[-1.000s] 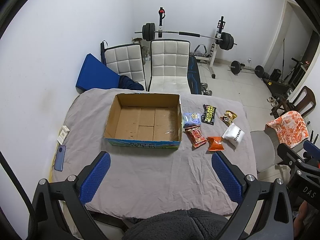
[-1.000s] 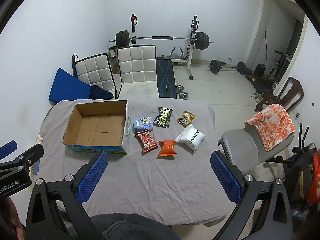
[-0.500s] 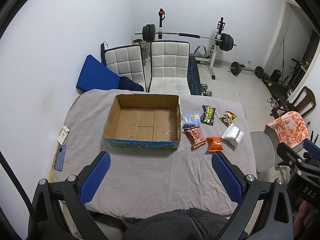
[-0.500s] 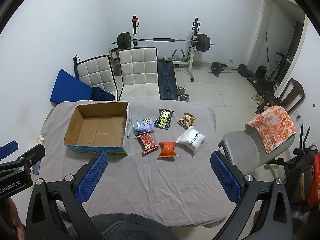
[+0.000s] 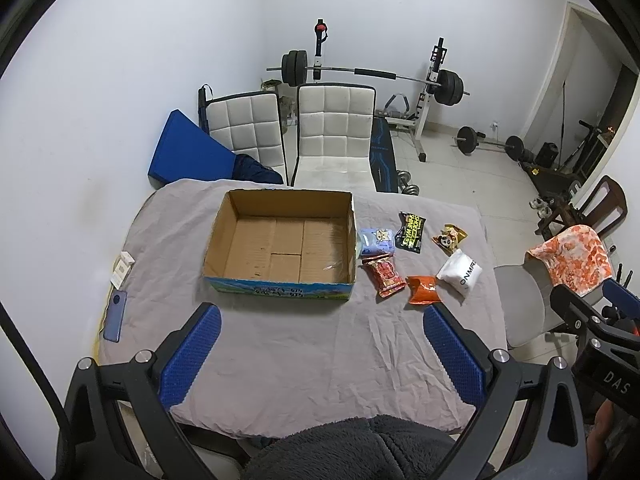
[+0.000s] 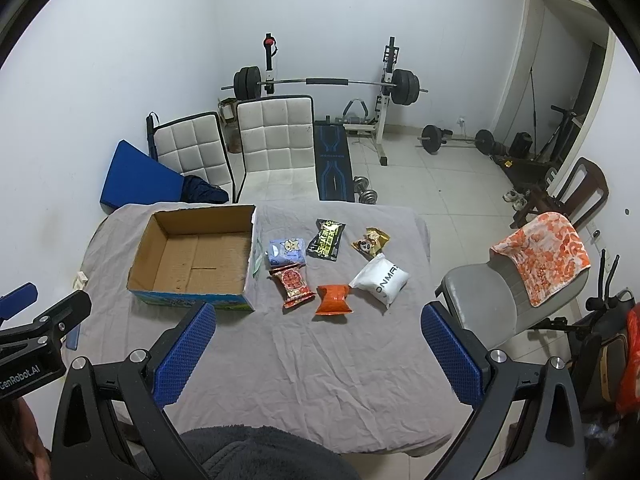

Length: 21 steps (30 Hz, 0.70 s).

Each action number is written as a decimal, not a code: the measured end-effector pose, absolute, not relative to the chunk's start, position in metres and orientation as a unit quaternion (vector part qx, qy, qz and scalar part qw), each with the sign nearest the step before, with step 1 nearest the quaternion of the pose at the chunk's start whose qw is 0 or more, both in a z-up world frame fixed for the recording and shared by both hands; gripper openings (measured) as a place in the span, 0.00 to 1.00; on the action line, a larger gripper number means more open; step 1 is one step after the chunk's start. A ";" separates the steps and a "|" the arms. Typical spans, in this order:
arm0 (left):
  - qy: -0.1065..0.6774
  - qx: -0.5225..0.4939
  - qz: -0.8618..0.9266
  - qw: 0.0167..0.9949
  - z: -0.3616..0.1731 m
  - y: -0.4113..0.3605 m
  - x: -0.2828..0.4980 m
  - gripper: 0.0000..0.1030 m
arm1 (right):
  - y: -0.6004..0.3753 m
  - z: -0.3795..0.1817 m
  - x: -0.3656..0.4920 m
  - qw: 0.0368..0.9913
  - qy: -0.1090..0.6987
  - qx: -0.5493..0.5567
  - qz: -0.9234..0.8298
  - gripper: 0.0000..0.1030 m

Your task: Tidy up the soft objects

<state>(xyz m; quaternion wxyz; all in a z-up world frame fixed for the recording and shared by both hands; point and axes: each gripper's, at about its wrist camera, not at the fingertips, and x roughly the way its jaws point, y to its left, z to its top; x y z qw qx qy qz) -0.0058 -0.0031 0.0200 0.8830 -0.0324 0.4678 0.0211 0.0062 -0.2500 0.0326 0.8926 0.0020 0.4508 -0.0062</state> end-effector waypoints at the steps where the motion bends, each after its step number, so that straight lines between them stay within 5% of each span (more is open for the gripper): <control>1: 0.468 -0.033 0.020 0.883 0.020 -0.003 -0.006 1.00 | -0.250 0.033 0.006 0.892 0.451 0.002 -0.006 1.00; 21: 0.502 -0.016 -0.004 0.865 -0.035 -0.040 0.064 1.00 | -0.298 -0.039 0.060 0.853 0.519 0.041 -0.031 1.00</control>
